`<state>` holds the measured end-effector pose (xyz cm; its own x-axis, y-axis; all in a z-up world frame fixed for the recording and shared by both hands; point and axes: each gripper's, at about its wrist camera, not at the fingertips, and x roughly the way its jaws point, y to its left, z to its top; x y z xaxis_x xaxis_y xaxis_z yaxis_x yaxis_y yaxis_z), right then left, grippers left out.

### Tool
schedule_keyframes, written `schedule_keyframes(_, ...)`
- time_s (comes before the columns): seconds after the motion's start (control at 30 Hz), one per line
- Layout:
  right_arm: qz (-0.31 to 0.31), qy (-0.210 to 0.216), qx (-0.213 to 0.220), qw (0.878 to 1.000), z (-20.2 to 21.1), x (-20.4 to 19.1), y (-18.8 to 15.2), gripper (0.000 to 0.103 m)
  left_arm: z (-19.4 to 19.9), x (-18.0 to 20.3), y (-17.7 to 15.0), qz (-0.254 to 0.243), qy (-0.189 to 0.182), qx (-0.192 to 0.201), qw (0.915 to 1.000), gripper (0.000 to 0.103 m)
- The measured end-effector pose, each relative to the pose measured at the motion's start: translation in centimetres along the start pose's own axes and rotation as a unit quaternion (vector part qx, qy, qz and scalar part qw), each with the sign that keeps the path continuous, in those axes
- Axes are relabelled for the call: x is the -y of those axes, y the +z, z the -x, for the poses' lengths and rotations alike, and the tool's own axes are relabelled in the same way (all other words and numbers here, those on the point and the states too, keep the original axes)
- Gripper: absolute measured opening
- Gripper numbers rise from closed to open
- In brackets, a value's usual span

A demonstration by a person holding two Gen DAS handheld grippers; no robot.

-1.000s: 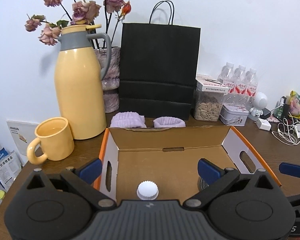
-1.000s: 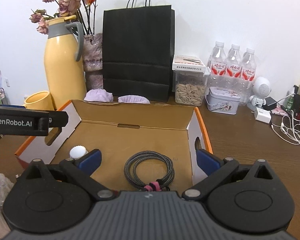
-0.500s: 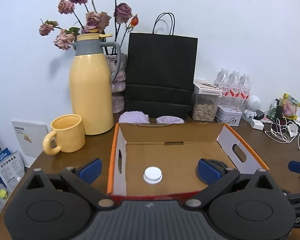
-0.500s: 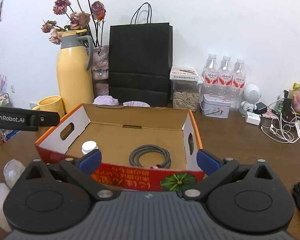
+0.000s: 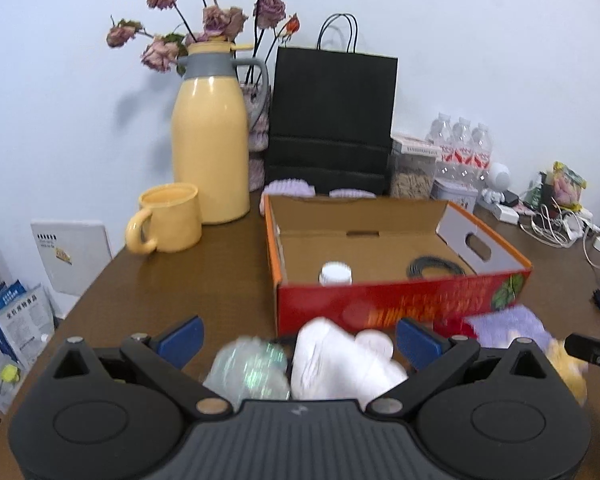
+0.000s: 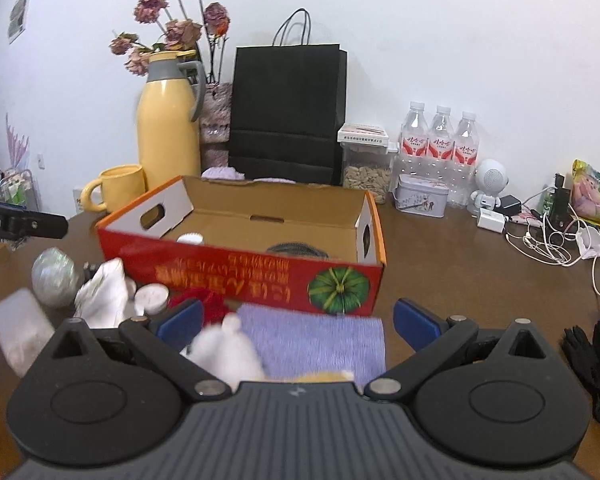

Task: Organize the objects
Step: 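Grasp the white plastic container with the left gripper while the right grasps the plush sheep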

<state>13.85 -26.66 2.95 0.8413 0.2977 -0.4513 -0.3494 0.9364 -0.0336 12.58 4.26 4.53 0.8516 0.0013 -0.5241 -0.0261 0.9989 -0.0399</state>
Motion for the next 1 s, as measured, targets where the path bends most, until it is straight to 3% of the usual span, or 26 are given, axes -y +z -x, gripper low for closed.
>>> schedule_keyframes(0.33, 0.002, 0.022, -0.013, 1.000, 1.1, 0.4, -4.2, 0.103, 2.2, -1.5, -4.0, -0.035, -0.008, 0.002, 0.9994, 0.102)
schedule_keyframes(0.5, -0.003, 0.035, -0.014, 0.999, 0.5, 0.8, -4.8, 0.103, 1.9, -1.3, -4.7, -0.052, -0.031, -0.025, 0.9979, 0.102)
schedule_keyframes(1.0, -0.019, 0.073, -0.029, 0.997, -2.0, 1.7, -5.2, 0.103, 0.2, -2.1, -6.2, -0.061, -0.030, -0.067, 0.9955, 0.102)
